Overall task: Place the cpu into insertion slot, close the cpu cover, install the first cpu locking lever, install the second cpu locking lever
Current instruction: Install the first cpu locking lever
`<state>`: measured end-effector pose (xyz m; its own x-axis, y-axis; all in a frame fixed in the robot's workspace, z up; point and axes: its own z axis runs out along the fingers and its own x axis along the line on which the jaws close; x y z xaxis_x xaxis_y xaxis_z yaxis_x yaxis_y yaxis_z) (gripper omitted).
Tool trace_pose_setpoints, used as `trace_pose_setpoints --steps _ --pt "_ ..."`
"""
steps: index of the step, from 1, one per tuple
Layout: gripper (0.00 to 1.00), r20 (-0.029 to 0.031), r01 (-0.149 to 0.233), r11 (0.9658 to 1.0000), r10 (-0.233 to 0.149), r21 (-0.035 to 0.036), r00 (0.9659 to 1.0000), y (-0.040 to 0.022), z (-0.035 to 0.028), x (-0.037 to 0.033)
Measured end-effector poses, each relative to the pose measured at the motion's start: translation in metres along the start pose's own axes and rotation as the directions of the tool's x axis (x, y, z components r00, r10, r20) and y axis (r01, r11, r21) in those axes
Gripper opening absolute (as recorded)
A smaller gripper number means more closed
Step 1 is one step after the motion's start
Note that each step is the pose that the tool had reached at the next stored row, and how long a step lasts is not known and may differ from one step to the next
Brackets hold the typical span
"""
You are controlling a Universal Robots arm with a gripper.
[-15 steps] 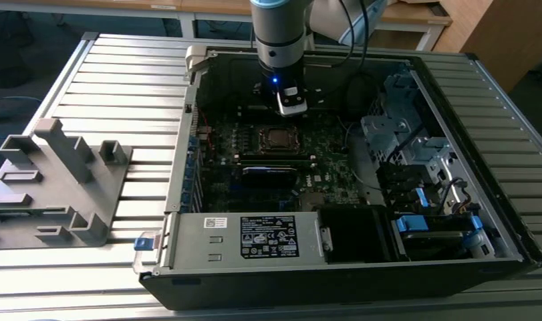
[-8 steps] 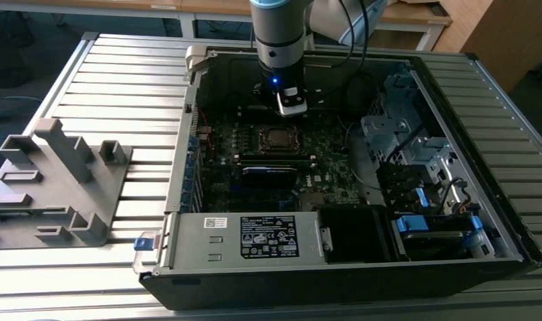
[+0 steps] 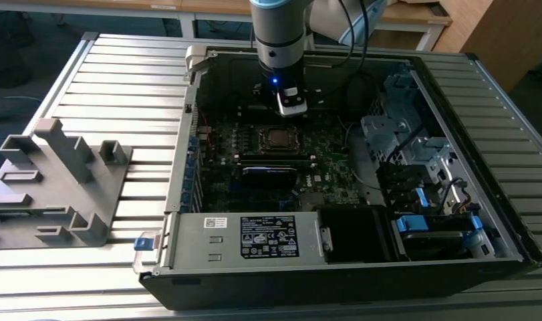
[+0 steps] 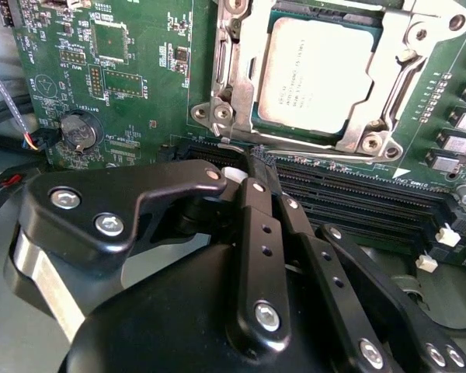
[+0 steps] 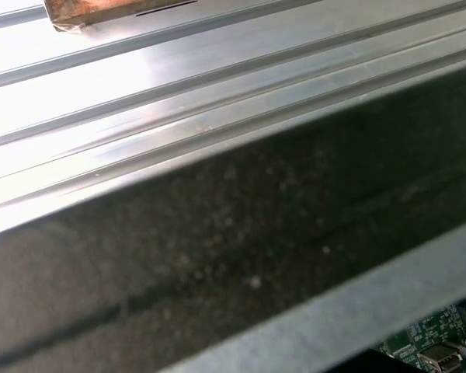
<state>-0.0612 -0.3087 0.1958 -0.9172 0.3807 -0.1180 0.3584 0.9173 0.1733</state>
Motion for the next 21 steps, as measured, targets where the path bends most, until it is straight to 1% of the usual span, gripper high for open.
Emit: trace_pose_setpoints --steps 8,13,17,21 --pt "0.1 0.0022 0.0 1.0 0.0 -0.0005 1.0 -0.002 -0.0003 -0.0006" --pt "0.1 0.0083 0.001 1.0 -0.001 -0.003 1.0 -0.0027 -0.0002 0.0001" --pt "0.1 0.0086 0.001 1.0 -0.001 -0.0033 1.0 -0.0027 -0.0002 0.0001" --pt "0.1 0.0086 0.001 1.0 -0.001 -0.0032 1.0 -0.0021 -0.004 -0.0003"
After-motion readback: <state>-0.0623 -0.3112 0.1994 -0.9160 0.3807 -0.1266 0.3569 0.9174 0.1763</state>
